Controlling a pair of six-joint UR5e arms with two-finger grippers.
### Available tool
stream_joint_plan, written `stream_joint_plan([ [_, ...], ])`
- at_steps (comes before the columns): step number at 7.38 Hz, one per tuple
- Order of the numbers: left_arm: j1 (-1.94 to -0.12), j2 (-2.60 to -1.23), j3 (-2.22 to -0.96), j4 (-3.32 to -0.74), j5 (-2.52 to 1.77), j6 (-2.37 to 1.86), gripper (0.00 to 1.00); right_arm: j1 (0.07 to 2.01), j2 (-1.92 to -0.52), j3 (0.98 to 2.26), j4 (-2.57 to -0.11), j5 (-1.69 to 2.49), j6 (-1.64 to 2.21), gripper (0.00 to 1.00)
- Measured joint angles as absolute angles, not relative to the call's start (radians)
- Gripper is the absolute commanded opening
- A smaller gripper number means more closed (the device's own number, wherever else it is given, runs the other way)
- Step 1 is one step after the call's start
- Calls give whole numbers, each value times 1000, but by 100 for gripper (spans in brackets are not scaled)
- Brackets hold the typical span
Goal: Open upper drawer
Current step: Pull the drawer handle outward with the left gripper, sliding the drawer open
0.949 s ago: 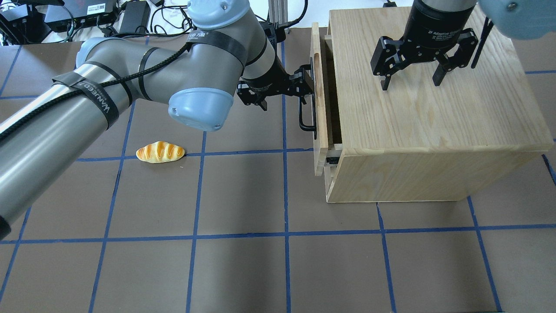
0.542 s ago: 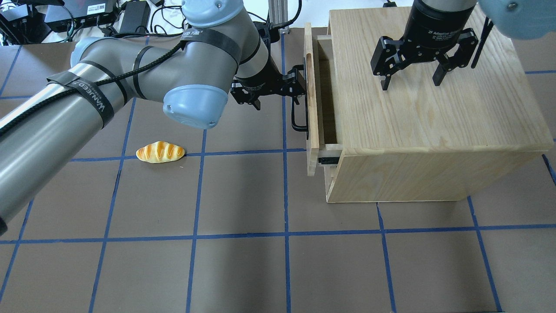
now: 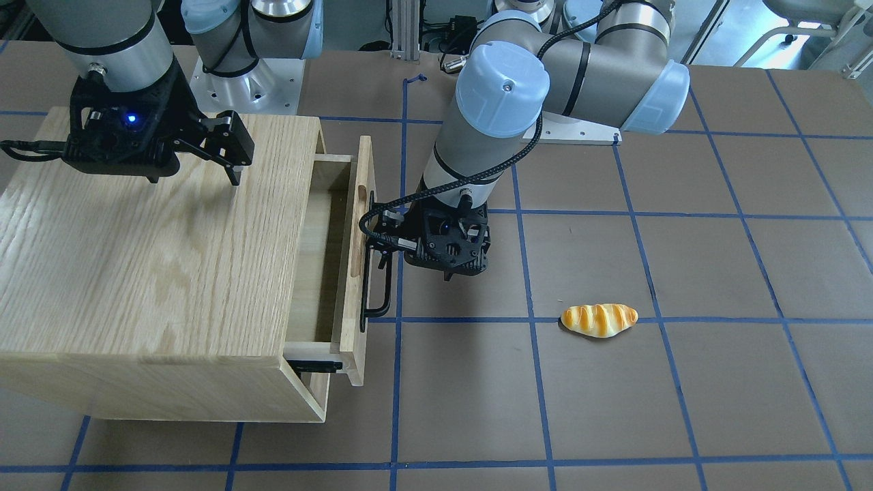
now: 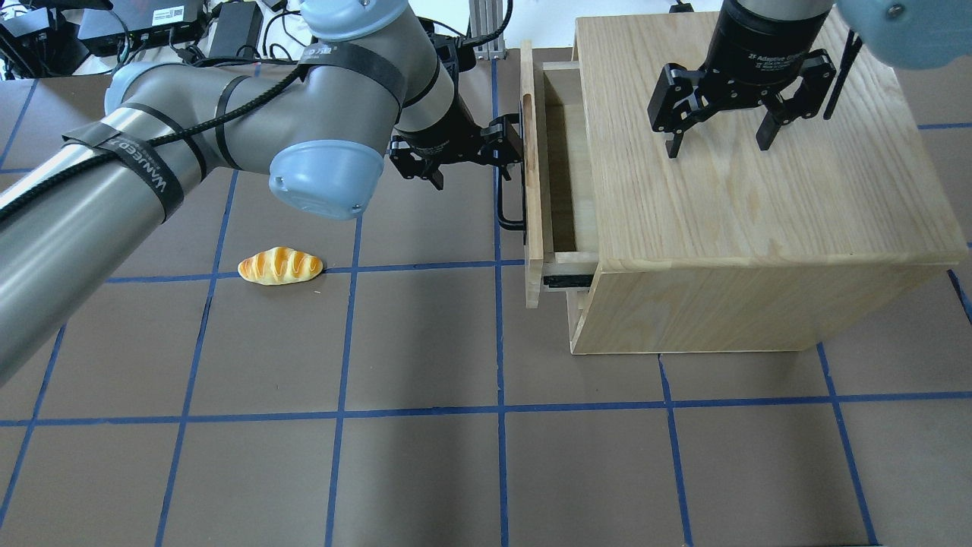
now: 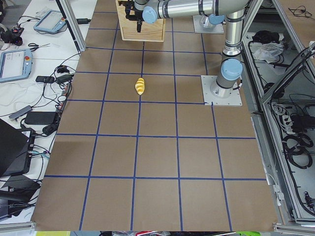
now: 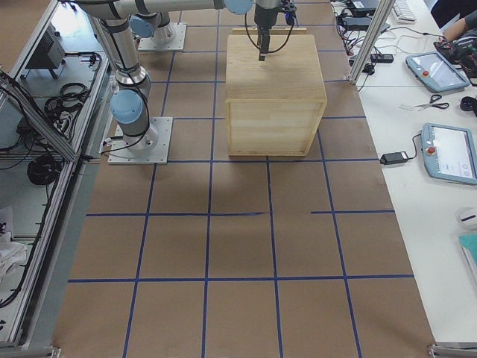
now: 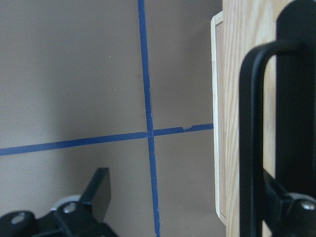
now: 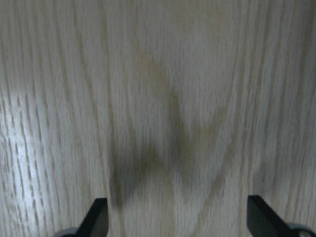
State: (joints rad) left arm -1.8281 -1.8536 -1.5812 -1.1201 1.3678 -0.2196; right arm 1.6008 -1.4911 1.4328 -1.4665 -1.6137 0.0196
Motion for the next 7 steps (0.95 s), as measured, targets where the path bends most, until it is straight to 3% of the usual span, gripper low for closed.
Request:
stream_joint_plan([
  [7, -1739, -1816, -1619, -1172, 1373, -106, 100, 1601, -1491, 1433, -1466, -1614, 19, 100],
])
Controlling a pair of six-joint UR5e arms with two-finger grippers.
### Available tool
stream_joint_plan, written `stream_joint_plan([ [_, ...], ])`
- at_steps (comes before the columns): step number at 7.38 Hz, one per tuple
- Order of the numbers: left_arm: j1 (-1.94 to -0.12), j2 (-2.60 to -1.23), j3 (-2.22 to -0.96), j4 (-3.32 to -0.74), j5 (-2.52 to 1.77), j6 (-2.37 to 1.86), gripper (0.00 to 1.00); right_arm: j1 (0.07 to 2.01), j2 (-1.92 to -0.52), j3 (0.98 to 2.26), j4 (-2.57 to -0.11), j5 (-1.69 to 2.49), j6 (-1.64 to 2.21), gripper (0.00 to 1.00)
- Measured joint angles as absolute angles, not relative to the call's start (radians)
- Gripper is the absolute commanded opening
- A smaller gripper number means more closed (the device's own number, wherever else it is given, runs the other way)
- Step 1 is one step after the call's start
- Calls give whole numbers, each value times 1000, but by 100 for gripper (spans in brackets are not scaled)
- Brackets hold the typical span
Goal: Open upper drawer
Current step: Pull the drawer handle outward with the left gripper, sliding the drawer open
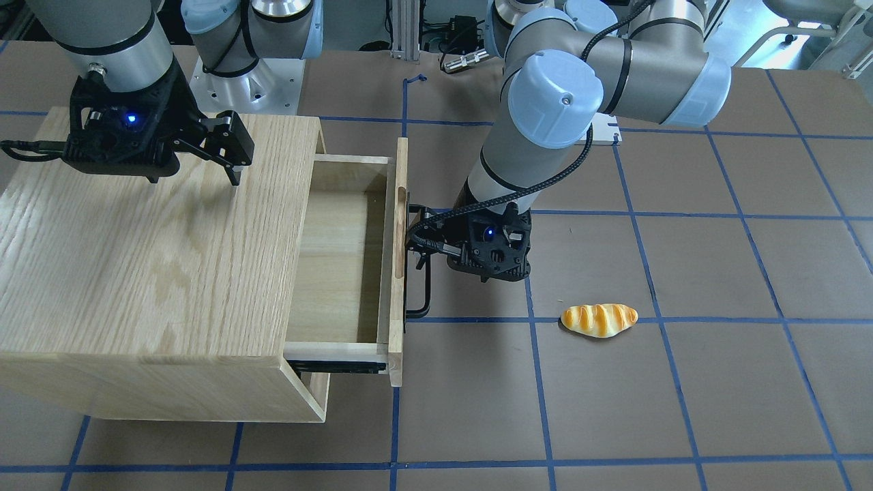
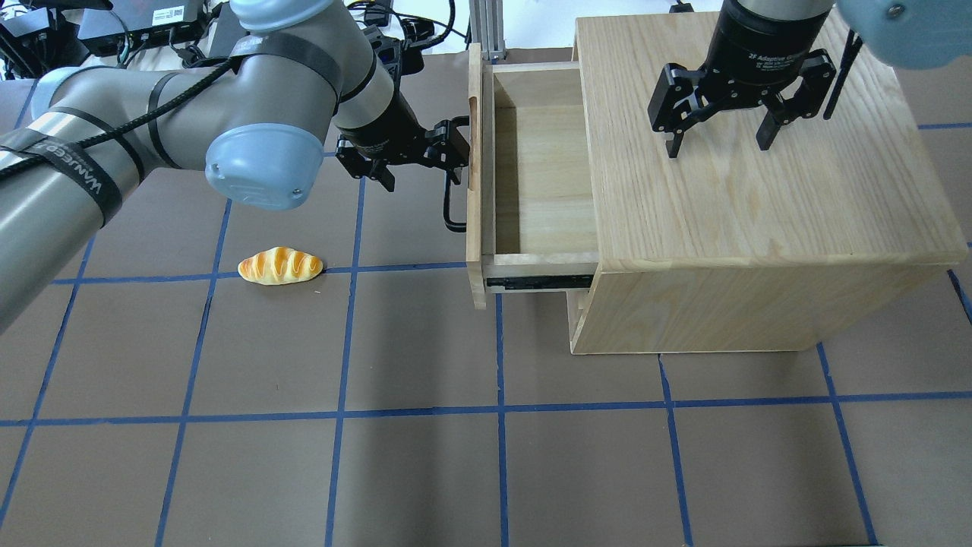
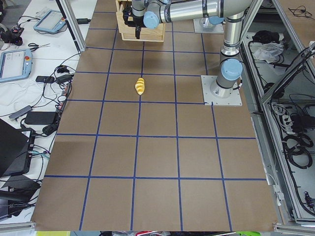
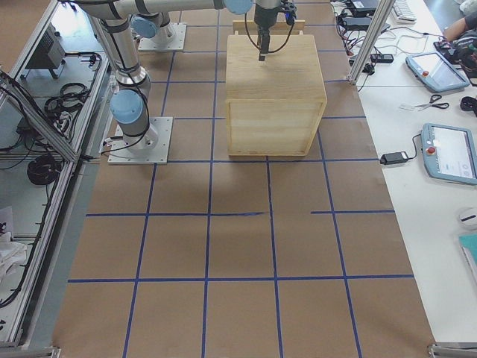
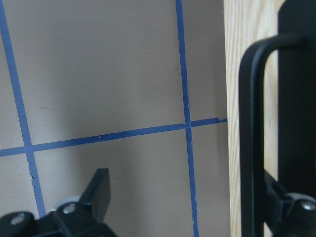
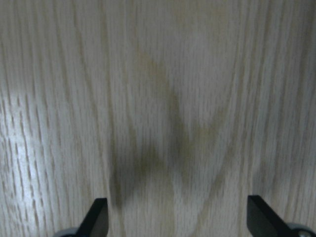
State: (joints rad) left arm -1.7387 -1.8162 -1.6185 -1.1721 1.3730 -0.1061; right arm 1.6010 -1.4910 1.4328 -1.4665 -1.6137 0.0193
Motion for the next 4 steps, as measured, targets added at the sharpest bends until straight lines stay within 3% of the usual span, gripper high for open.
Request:
stream_joint_plan([
  [4, -1712, -1802, -1620, -1202, 1401, -89, 100, 1601, -1491, 1433, -1466, -1614, 20, 100],
])
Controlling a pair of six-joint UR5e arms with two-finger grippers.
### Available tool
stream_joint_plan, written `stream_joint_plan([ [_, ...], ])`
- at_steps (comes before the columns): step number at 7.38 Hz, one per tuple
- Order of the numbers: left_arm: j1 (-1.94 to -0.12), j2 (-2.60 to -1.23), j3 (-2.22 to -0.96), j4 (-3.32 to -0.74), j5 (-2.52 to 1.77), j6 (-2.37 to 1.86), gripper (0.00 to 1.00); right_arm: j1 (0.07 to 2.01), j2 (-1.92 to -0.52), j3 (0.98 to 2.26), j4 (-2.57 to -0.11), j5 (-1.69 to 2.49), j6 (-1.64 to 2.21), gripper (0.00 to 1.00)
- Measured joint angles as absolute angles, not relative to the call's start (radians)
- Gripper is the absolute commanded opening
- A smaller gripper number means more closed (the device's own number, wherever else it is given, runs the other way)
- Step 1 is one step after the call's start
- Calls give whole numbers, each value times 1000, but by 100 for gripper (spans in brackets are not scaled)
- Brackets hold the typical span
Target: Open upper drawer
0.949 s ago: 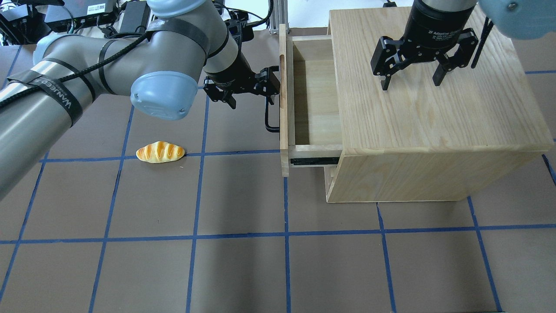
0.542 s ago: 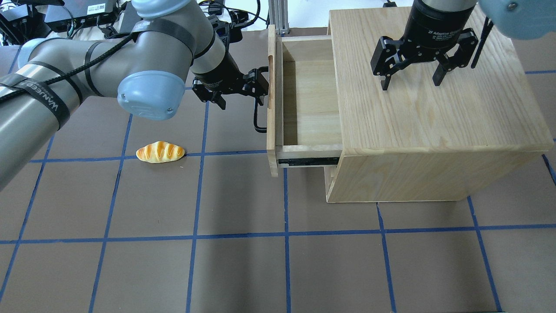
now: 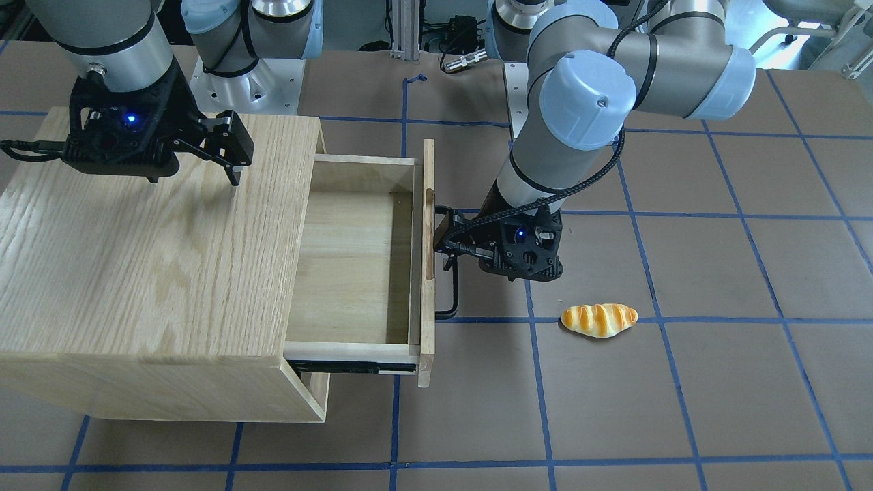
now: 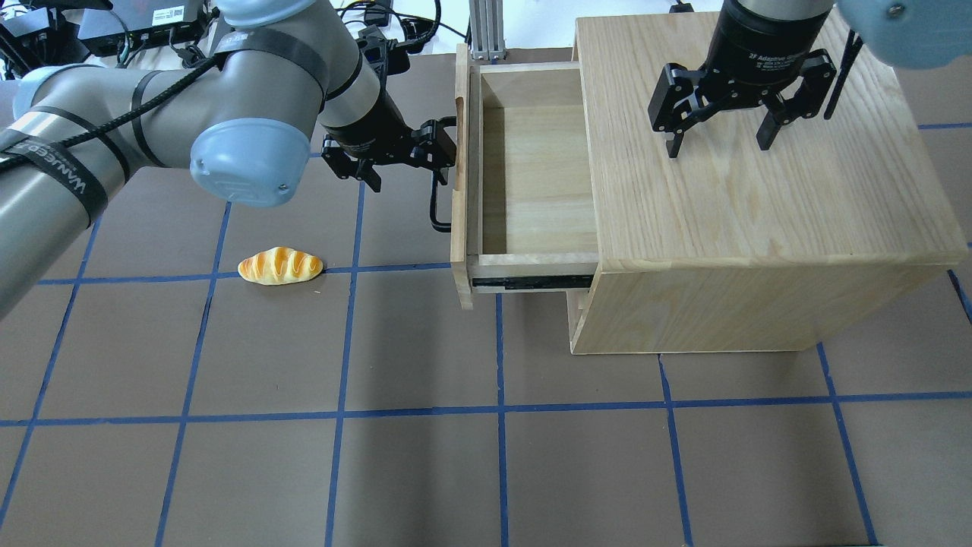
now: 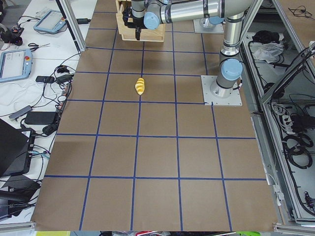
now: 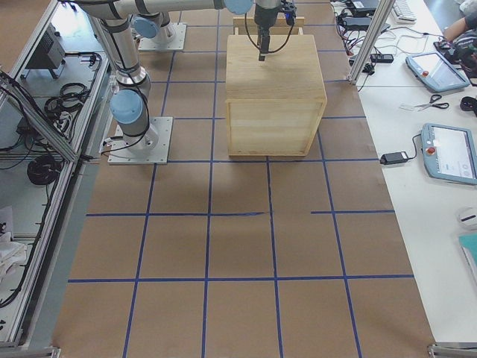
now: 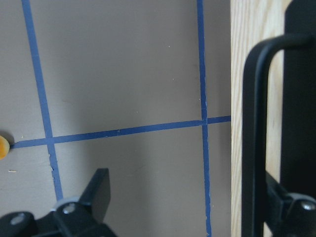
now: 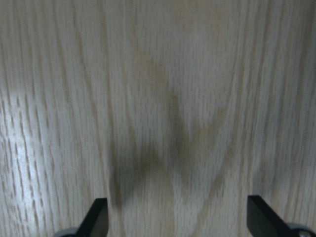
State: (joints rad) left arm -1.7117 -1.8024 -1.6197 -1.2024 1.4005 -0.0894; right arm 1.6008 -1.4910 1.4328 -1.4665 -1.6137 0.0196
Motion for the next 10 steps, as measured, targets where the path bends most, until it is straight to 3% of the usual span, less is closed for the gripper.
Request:
stream_joint_plan([
  [7, -1704, -1770, -1615, -1247, 1406, -83, 100, 1601, -1491, 1434, -1467, -1614, 20, 100],
  [10, -1674, -1698, -1598, -1372, 1435, -11, 100, 1601, -1491, 1433, -1466, -1614, 20, 100],
])
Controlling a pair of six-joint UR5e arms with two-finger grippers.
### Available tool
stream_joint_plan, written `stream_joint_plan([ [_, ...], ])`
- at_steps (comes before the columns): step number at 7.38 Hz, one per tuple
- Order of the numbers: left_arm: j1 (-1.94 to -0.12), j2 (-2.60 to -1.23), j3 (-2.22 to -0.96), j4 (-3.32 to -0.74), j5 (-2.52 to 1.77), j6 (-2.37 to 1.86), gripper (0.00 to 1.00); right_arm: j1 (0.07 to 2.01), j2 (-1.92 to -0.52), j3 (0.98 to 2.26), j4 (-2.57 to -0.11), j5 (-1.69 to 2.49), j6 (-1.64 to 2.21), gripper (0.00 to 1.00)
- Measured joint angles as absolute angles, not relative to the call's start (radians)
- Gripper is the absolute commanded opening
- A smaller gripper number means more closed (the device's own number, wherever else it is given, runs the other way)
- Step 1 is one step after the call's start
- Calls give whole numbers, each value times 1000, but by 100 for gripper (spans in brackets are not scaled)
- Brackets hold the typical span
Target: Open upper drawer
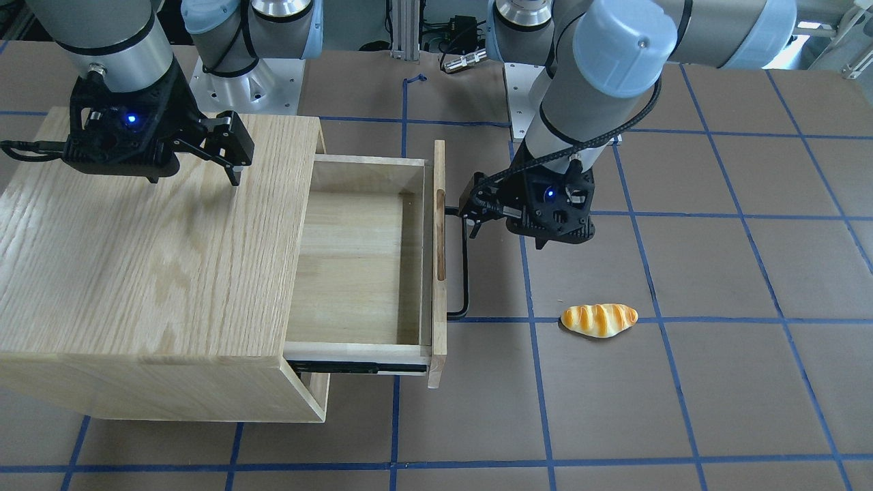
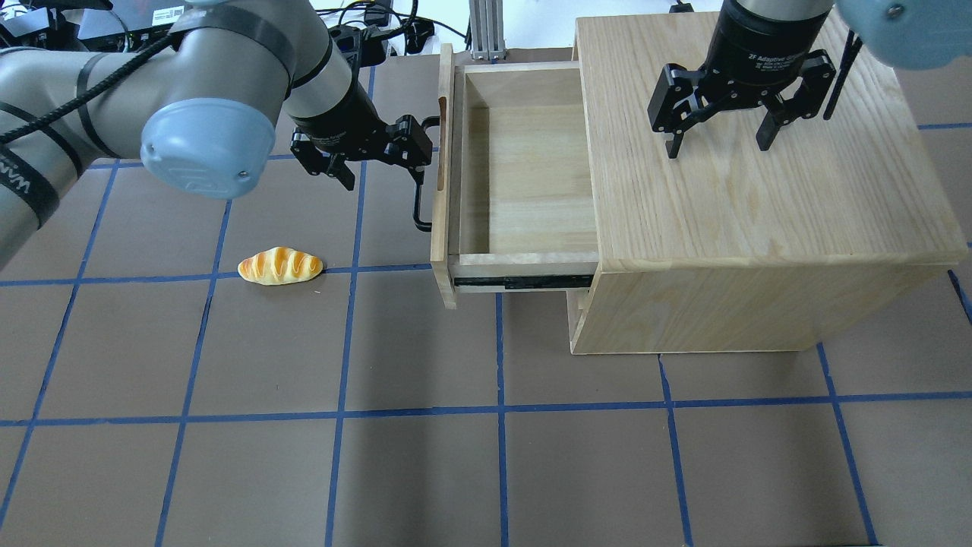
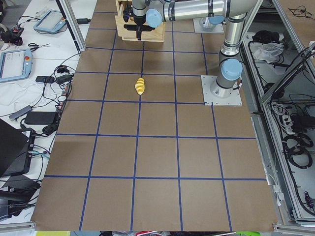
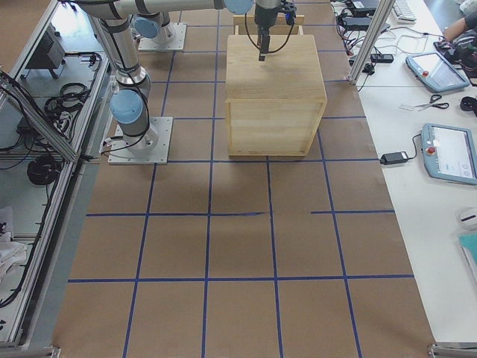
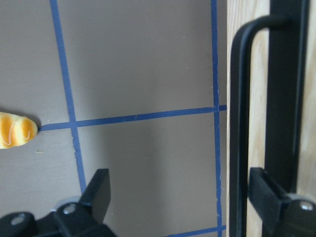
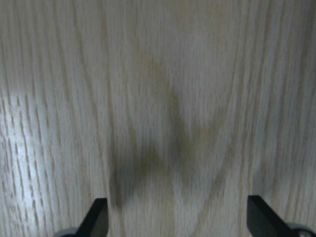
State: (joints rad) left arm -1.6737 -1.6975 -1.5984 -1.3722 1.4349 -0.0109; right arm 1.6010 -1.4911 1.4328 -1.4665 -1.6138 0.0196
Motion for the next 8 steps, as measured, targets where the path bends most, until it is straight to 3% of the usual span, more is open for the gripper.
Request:
stream_joint_plan([
  [5, -1551, -1515, -1579, -1626, 1598, 237, 100, 1601, -1491, 1433, -1467, -1614, 20, 100],
  [8, -1551, -1504, -1562, -1634, 1615, 172, 100, 1601, -1491, 1433, -1467, -1614, 20, 100],
])
